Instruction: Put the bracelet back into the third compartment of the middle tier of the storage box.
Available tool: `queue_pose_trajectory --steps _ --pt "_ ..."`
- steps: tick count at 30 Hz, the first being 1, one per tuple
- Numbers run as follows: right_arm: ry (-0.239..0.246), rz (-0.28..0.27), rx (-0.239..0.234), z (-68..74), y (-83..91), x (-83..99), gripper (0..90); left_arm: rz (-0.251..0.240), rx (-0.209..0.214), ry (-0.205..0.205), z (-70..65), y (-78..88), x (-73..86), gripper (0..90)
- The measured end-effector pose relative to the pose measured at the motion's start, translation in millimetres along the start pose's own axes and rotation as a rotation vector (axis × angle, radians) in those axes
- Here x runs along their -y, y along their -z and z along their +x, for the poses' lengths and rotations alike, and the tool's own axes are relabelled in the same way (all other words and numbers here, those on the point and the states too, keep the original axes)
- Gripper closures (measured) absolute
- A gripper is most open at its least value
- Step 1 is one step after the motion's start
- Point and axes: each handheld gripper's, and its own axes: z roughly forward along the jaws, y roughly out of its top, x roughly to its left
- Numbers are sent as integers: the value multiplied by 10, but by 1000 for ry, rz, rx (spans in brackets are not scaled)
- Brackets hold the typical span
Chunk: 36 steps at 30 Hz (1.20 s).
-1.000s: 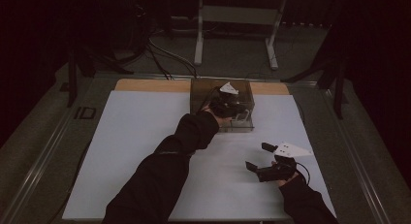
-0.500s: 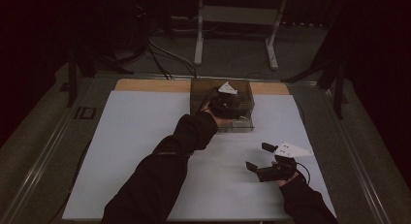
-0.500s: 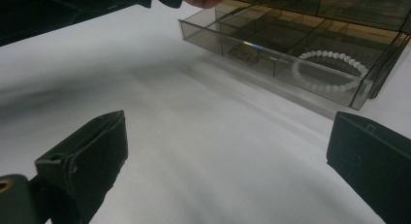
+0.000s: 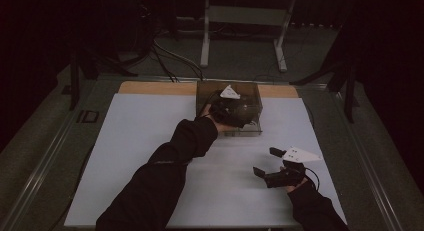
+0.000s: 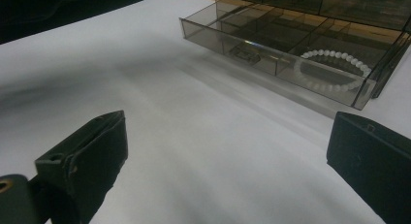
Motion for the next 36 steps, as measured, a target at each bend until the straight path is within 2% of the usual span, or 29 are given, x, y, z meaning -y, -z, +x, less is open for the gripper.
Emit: queue_pose_trajectory --steps 1,4,7,12,19,21,25,36 --pt "1 1 0 1 0 0 17 -1 13 -6 3 21 9 177" --pt "2 1 2 2 1 -1 16 -20 12 7 2 83 25 164" --pt "1 1 2 1 0 -1 16 -18 20 15 0 133 36 99" --pt "3 2 3 2 -4 0 16 -15 2 3 -7 213 81 95" --pt "2 2 3 4 -6 -1 17 -13 4 3 21 370 184 84" --pt "1 4 3 8 -9 -3 16 -8 12 3 36 411 209 49" --pt "6 7 3 10 -15 -3 17 -7 1 4 65 502 259 43" --pt "7 10 1 16 -29 -7 16 -37 -14 5 59 714 357 42"
